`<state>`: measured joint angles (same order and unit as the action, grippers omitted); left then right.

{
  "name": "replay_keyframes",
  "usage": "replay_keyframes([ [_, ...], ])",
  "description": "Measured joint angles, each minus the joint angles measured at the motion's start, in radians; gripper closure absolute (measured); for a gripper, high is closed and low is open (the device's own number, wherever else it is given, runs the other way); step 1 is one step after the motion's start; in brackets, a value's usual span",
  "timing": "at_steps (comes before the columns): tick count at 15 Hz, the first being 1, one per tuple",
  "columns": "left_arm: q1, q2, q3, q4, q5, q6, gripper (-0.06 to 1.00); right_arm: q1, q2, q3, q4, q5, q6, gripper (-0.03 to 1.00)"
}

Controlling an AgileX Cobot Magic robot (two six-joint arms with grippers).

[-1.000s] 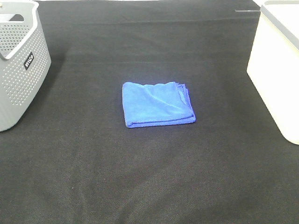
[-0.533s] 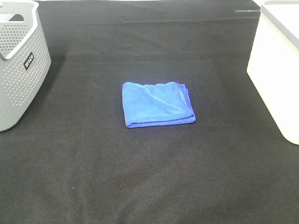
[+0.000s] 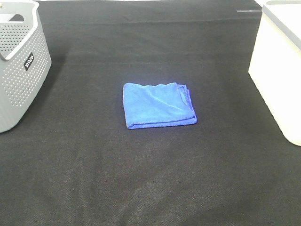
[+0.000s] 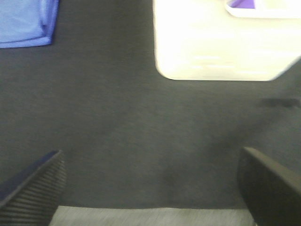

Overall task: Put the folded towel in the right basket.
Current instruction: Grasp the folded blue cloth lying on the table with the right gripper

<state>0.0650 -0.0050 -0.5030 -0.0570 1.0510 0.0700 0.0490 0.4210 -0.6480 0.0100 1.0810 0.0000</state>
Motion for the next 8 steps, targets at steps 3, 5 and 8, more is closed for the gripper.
replay_keyframes([
  [3,0.000,0.000,0.000,0.000,0.000,0.000,-0.05,0.000,0.458,-0.340,0.070,-0.006,0.000,0.03],
  [5,0.000,0.000,0.000,0.000,0.000,0.000,-0.05,0.000,0.644,-0.505,0.138,0.001,0.000,0.03],
  [8,0.000,0.000,0.000,0.000,0.000,0.000,-0.05,0.000,0.795,-0.622,0.268,0.001,-0.034,0.03],
])
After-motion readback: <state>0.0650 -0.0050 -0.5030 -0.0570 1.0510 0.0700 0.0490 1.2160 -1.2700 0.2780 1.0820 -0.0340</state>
